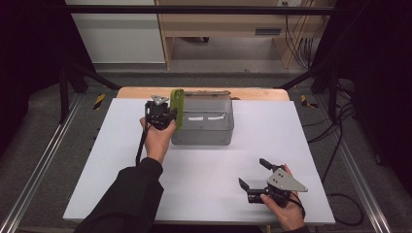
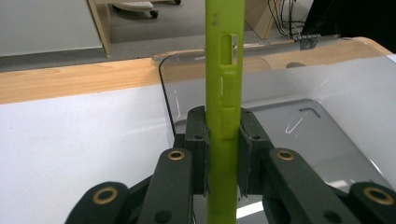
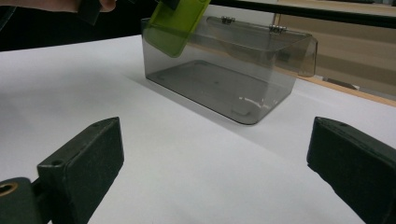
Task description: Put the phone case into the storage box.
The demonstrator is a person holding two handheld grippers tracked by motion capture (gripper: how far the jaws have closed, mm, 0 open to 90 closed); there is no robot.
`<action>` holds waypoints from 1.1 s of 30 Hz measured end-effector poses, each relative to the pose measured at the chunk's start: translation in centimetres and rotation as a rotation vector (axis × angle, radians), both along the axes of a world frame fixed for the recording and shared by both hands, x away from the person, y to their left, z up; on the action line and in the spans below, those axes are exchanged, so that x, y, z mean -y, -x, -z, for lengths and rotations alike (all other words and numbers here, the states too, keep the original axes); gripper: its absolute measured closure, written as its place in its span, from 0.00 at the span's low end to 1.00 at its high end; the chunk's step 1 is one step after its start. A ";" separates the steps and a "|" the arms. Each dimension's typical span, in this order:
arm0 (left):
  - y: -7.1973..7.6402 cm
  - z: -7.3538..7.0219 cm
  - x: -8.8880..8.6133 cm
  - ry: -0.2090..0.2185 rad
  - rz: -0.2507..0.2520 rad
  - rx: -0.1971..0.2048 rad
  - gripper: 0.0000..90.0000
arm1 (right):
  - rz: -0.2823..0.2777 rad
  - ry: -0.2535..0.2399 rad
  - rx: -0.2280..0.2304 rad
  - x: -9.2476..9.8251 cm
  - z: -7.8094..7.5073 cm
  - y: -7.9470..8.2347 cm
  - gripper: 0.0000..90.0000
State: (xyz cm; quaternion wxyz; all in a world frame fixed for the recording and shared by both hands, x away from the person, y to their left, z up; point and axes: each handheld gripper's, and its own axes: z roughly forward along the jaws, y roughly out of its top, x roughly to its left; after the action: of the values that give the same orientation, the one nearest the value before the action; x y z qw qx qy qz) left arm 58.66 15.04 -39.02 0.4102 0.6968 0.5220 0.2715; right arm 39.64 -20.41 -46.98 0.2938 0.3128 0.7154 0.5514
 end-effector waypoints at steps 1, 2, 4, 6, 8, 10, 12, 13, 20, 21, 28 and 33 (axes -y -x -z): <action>0.0 0.1 0.0 0.001 0.003 -0.003 0.86 | 0.000 0.002 -0.002 0.0 0.0 0.0 0.04; 0.0 0.1 0.0 0.002 0.004 -0.005 0.86 | 0.000 0.003 0.000 0.0 0.0 0.0 0.04; -0.1 0.3 0.0 0.002 0.008 -0.011 0.86 | 0.000 0.003 -0.001 0.0 0.0 0.0 0.04; -0.1 0.4 0.1 0.000 0.012 -0.018 0.86 | -0.002 0.004 -0.002 0.0 0.0 0.0 0.04; -0.2 0.5 0.2 0.002 0.015 -0.024 0.86 | 0.001 0.004 -0.003 0.0 0.0 0.0 0.04; -0.2 0.6 0.3 0.015 0.020 -0.036 0.86 | 0.002 0.004 -0.005 0.0 0.0 0.0 0.04; -0.2 0.6 0.4 0.017 0.022 -0.043 0.86 | 0.001 0.005 -0.006 0.0 0.0 0.0 0.04; -0.2 0.6 0.4 0.013 0.022 -0.044 0.86 | 0.000 0.004 -0.004 -0.1 0.0 0.0 0.04; -0.4 0.7 0.4 0.020 0.009 -0.063 0.86 | 0.001 0.005 -0.007 -0.1 0.1 0.0 0.04; -0.4 0.7 0.4 0.021 0.010 -0.065 0.86 | 0.001 0.004 -0.007 -0.1 0.0 0.0 0.04; -0.7 0.8 0.4 0.020 0.011 -0.080 0.86 | 0.000 0.006 -0.011 -0.2 0.1 0.0 0.04; -0.8 1.0 0.5 0.012 0.010 -0.089 0.86 | 0.003 0.006 -0.008 -0.2 0.1 0.0 0.04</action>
State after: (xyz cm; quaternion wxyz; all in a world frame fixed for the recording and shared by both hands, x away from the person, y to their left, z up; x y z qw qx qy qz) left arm 59.45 14.51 -40.00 0.3921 0.7085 0.5376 0.2351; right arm 39.64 -20.23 -47.05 0.2924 0.3152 0.7177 0.5477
